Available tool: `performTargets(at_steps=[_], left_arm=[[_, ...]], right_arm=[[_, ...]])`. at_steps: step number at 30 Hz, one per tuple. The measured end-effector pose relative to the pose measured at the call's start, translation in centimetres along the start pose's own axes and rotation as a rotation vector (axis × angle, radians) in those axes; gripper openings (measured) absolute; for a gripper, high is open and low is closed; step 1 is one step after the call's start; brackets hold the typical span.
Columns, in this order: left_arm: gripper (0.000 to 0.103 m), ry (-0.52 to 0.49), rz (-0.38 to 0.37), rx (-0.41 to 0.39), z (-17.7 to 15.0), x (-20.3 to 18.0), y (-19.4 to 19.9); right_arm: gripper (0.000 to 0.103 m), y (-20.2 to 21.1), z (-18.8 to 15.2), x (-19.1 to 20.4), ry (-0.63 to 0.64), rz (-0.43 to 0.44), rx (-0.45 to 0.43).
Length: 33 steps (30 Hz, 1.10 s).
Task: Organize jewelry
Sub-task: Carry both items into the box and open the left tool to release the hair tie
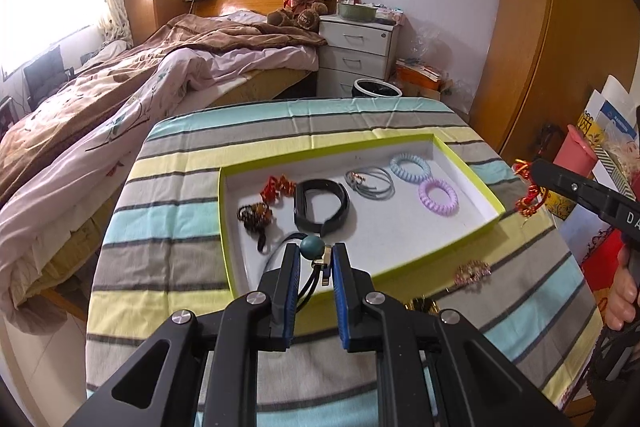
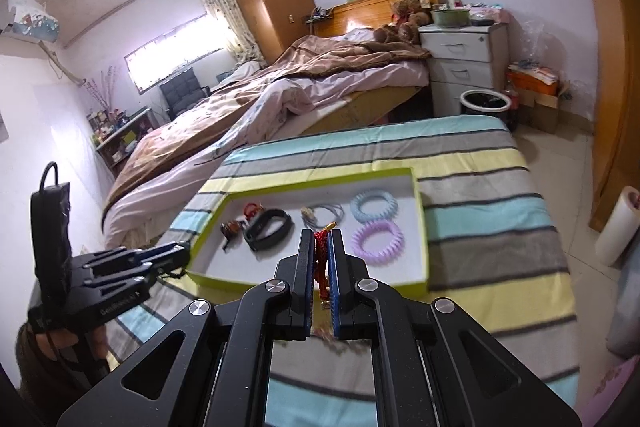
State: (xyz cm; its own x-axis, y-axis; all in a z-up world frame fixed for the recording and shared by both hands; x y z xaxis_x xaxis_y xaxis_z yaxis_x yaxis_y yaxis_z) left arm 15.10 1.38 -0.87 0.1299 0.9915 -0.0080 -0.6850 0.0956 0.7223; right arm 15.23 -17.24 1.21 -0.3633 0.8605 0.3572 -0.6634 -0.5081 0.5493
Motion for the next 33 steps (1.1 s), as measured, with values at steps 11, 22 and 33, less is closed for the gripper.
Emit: performTargets(at_steps=[11,22,33], left_arm=[[0.016,0.010,-0.009,0.054,0.4,0.3,-4.1],[0.016,0.017,0.000,0.103,0.0,0.9,-6.8],[0.016,0.037,-0.009,0.137,-0.5,1.2,-8.3]], right_arm=[[0.006,-6.7,1.4,-0.2,-0.043,0.068,0.092],[0.006,-12.0,1.2,-1.6,-0.036,0.027,0.193],[0.007,-13.7,0.6,-2.7,-0.027,-0.014,0.242]])
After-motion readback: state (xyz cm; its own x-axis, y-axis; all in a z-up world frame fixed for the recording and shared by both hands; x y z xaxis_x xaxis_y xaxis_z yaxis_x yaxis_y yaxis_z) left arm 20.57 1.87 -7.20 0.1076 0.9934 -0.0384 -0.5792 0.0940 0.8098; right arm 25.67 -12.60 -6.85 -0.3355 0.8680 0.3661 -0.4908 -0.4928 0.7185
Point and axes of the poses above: each gripper's, at about its wrist camera, not at the fingertips, and y roughly against the way its jaws point, x to its left, z to its top, the point moved 6 cm from there along -y, roughly the way its jaws point, and after that the axes turned 4 degrees about z, right-handed, at the moved point
